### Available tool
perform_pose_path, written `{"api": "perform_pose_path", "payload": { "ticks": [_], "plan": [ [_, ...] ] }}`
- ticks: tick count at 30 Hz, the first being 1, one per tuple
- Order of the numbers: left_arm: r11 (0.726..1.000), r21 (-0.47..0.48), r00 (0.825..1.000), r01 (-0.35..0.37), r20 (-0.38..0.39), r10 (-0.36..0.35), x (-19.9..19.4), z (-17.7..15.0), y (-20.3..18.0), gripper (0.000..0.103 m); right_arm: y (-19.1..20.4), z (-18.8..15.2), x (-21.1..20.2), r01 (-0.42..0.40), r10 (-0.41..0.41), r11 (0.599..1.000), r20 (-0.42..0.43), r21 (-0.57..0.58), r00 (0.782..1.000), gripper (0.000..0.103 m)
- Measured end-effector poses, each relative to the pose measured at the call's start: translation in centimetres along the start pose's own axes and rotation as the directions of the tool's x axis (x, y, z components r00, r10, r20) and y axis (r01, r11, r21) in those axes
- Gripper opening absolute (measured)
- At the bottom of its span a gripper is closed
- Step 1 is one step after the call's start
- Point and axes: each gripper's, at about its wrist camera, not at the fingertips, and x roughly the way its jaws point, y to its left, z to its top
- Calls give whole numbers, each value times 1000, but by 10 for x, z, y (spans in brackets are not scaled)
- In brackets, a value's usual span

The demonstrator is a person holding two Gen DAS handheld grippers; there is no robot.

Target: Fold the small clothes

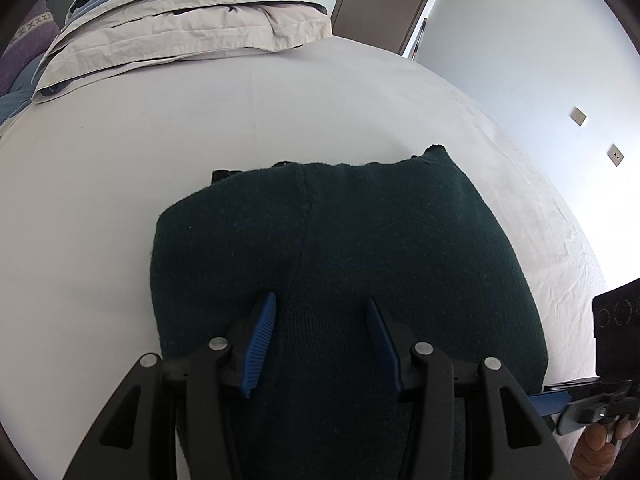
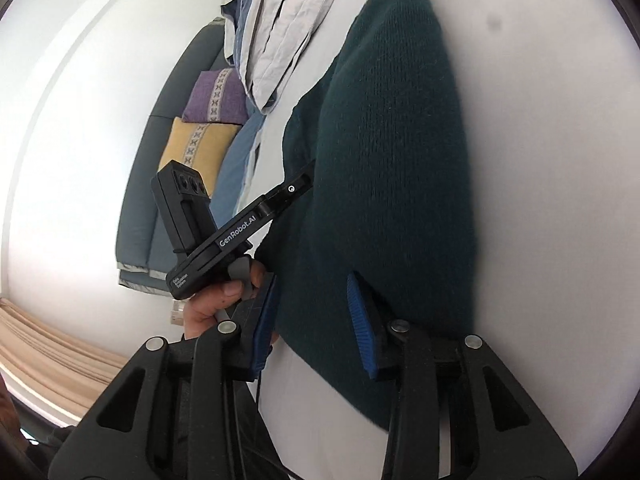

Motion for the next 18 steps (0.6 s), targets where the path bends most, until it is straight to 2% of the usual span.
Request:
{"api": "perform_pose_path", "payload": {
  "ticks": [1,3,5,6,7,9,12,14,15,18],
  "plan": [
    [1000,-2,1000,2,3,-2,0,-1,0,50,7,-5,-4,-16,16,1000,7,-16,1000,53],
    [1000,-4,1000,3,10,-3,0,-1,0,50,13,-8,-1,-15,16,999,7,-39,1000,59],
    [1000,-3,1000,5,14,-5,0,-2,0,50,2,-16,2,9,-10,999,-8,-48,1000,59],
    [1000,-2,1000,7,15,-7,0,-3,0,50,-3,-18,2,9,-9,999,-5,-51,1000,55],
    [1000,-3,1000,10,15,-10,0,-3,0,50,-7,-21,1,13,-13,998,6,-57,1000,46],
    [1000,-11,1000,22,15,-22,-1,-2,3,50,-6,-23,-2,16,-16,999,7,-38,1000,44],
    [995,-64,997,80,18,-79,-9,0,12,50,4,-28,-13,74,-73,996,10,-48,997,45],
    [985,-116,991,131,14,-130,-24,0,19,52,10,-28,-29,113,-111,991,26,-68,993,51],
    [976,-148,988,157,27,-155,-37,-1,25,57,14,-26,-39,130,-127,988,46,-83,991,58],
    [962,-209,981,177,111,-157,-71,-7,48,73,19,-13,-67,183,-172,979,120,-89,978,78]
  ]
}}
